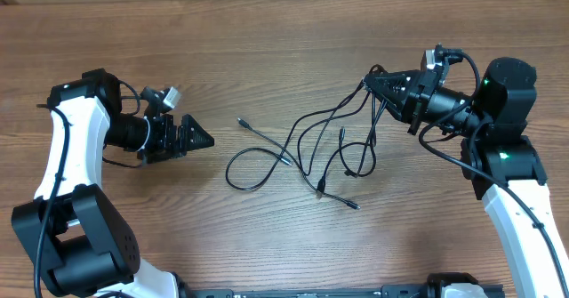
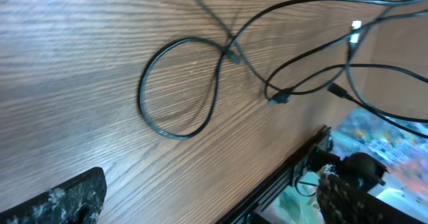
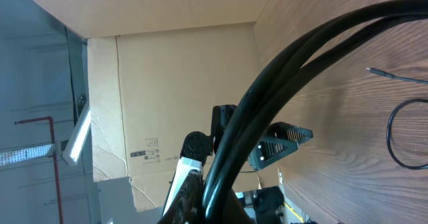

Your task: Untangle cables

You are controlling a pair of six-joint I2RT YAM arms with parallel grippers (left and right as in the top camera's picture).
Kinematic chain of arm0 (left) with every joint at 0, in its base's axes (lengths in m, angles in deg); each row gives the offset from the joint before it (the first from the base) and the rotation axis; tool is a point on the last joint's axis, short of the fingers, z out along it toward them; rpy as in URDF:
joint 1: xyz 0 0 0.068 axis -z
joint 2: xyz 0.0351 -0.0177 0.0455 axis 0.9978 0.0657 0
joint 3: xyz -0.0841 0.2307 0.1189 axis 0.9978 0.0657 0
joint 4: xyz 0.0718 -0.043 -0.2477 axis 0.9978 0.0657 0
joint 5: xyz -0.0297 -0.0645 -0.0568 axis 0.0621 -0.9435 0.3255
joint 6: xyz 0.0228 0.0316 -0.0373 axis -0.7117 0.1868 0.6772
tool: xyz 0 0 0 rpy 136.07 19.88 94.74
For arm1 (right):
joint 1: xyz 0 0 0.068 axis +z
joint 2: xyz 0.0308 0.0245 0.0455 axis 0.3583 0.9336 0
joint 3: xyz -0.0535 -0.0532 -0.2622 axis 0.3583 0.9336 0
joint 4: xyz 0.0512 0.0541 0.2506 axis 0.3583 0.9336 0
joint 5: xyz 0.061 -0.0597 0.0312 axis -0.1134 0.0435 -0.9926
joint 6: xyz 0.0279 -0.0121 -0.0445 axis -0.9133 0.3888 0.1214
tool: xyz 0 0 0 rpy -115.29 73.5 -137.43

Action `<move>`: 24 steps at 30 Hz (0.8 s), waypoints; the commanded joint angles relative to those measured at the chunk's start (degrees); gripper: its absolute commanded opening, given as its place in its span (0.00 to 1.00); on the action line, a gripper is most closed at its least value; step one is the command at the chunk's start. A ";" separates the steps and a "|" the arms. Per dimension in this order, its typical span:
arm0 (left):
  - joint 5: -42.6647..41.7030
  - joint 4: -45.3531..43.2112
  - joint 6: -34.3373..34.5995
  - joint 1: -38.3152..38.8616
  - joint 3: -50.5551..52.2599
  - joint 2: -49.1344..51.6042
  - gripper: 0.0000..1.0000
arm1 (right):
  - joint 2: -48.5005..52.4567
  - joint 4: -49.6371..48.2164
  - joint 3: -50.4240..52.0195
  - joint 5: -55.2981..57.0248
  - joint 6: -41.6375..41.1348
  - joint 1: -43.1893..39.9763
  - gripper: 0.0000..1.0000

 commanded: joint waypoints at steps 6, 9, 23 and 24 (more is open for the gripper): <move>-0.52 -5.40 3.21 2.10 -1.14 -7.74 1.00 | -0.26 -0.26 -1.40 1.27 3.41 0.46 0.04; 7.04 -7.10 9.40 3.72 -3.82 -12.33 1.00 | -0.26 -0.28 -1.40 2.40 6.49 2.08 0.04; 26.73 -8.61 24.79 14.49 -13.90 -25.68 1.00 | -0.09 18.84 -1.64 27.74 21.99 14.45 0.04; 26.69 -8.55 24.79 14.49 -13.90 -25.73 1.00 | -0.09 19.93 -1.81 28.94 22.95 14.97 0.04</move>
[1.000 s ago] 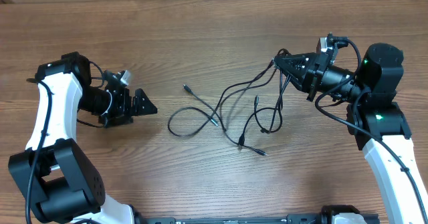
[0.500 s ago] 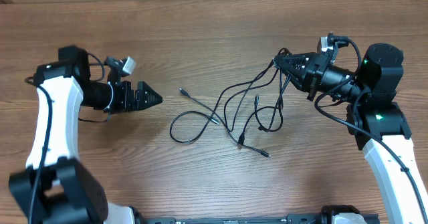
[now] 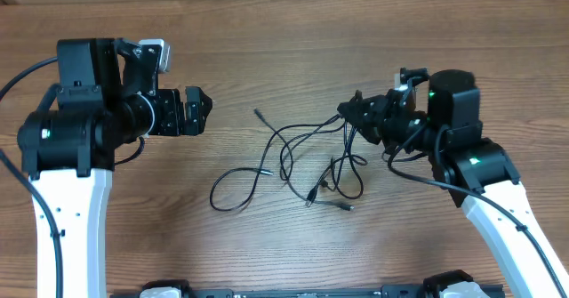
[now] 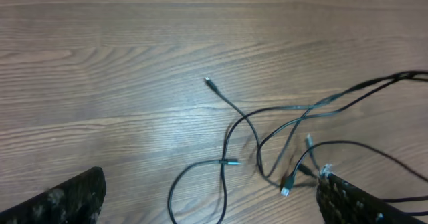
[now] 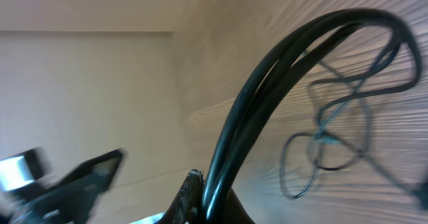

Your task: Untangle cables

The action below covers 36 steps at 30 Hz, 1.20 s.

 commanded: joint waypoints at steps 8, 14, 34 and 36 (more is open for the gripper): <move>3.02 1.09 2.67 0.42 -0.74 -0.37 1.00 | 2.84 22.14 -15.41 24.98 16.63 7.56 0.04; 3.04 1.11 2.64 0.39 -0.74 -0.37 1.00 | 13.62 38.18 -33.14 29.79 27.50 8.39 0.04; 3.04 1.11 2.64 0.39 -0.74 -0.37 1.00 | 29.68 47.87 -38.49 29.57 37.20 8.39 0.95; 3.04 1.11 2.64 0.39 -0.74 -0.37 1.00 | 29.68 47.89 -38.49 30.01 37.20 8.39 1.00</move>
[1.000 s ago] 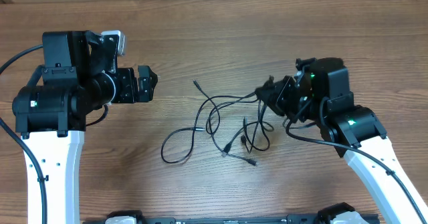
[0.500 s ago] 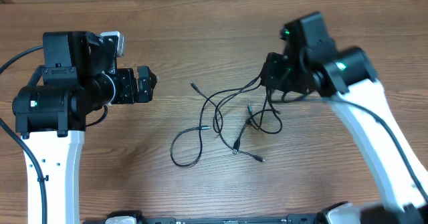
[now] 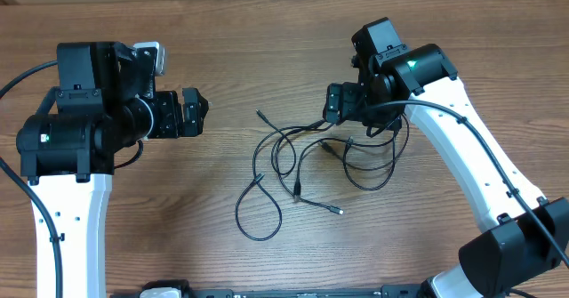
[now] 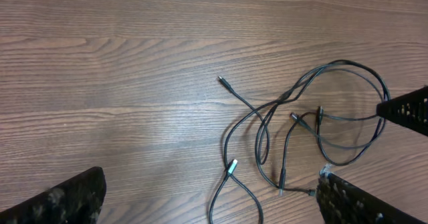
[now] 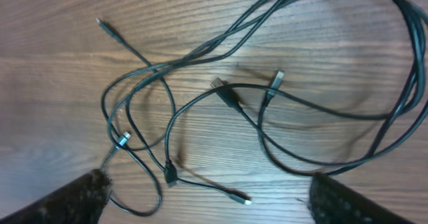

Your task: Untangle cables

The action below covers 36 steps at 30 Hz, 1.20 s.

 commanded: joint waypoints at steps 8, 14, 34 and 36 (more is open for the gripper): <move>0.55 -0.04 0.79 0.20 -0.74 -0.07 1.00 | -0.87 -0.37 -0.83 11.82 0.07 0.17 1.00; 0.55 -0.04 0.79 0.20 -0.74 -0.07 1.00 | -0.85 -1.99 -0.11 18.51 0.15 0.17 1.00; 0.55 -0.04 0.79 0.20 -0.74 -0.07 1.00 | 0.24 -21.75 15.74 19.19 3.08 -5.29 0.68; 0.55 -0.04 0.79 0.20 -0.74 -0.07 1.00 | 0.24 -23.06 16.85 19.19 3.30 -7.02 0.67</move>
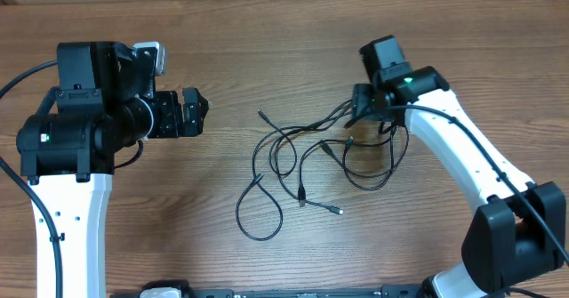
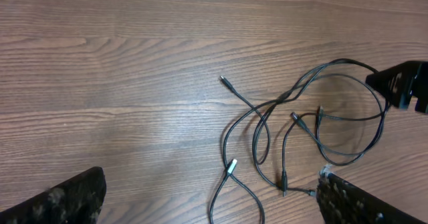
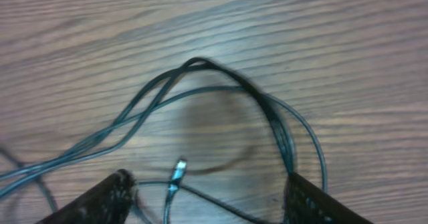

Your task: Untangle cables

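Note:
Several thin black cables [image 1: 302,165] lie knotted together on the wooden table, with loose plug ends [image 1: 260,114] sticking out. My right gripper [image 1: 360,108] is open and low over the upper right bend of the tangle. In the right wrist view its fingers [image 3: 100,200] straddle the doubled cable loop [image 3: 200,65] and a silver plug [image 3: 177,170]; the gripper [image 3: 207,200] holds nothing. My left gripper [image 1: 194,113] is open, left of the tangle. The left wrist view shows the whole tangle [image 2: 294,117] ahead of that gripper [image 2: 214,200].
A closed loop of cable [image 1: 258,213] trails toward the front edge. The bare wood table [image 1: 267,40] stretches behind and to both sides. A cardboard wall runs along the far edge.
My right gripper has gone lower and slightly right, now close over the loop's upper right bend. The cables have hardly shifted. The left arm has not moved.
At first my right gripper was shut on a bunch of cables, holding them lifted at the right, with the left gripper open at the far left. Then it still held them nearer the middle. Later it was open above the tangle lying flat, and now hangs low over it.

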You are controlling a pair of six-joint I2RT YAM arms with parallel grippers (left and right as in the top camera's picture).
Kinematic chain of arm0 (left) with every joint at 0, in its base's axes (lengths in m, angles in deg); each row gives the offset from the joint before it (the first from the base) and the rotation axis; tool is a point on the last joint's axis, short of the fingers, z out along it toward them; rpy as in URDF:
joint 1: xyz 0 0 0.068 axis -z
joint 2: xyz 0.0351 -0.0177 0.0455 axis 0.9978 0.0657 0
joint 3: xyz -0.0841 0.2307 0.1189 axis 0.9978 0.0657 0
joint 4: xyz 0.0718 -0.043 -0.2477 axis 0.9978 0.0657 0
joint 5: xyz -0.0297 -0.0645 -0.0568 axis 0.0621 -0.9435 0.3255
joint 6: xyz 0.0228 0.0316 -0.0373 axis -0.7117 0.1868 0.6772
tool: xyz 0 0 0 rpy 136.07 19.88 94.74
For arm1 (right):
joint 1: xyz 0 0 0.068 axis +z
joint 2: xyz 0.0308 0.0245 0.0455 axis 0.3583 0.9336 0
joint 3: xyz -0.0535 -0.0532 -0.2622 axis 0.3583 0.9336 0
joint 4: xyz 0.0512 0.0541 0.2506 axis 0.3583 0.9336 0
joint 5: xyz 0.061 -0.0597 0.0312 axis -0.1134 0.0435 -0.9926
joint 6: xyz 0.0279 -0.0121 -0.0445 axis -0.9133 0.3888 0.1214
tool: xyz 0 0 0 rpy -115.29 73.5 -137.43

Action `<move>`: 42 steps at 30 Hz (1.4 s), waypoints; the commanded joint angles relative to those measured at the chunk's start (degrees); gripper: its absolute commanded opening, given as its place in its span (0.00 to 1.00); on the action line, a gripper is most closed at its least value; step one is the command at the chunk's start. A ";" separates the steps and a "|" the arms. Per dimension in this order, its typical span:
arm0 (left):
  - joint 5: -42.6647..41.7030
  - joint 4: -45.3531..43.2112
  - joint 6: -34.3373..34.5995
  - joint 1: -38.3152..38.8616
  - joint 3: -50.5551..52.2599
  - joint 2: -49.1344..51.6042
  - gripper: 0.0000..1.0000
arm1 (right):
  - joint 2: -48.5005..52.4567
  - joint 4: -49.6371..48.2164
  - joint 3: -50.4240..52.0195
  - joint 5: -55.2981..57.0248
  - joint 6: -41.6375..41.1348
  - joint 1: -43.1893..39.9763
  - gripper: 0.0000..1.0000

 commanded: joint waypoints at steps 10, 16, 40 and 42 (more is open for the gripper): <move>0.52 -0.02 0.79 0.20 -0.74 -0.09 1.00 | 0.83 -6.93 6.23 -4.33 16.79 -8.46 0.48; 0.52 -0.02 0.79 0.20 -0.74 -0.09 1.00 | 0.92 -7.19 6.38 -4.37 17.20 -8.44 0.37; 0.52 -0.02 0.79 0.20 -0.74 -0.09 1.00 | 0.96 -6.14 6.38 -7.72 24.20 -8.44 0.24; 0.52 -0.02 0.79 0.20 -0.74 -0.09 1.00 | 0.96 -6.14 6.38 -9.09 25.66 -8.44 0.24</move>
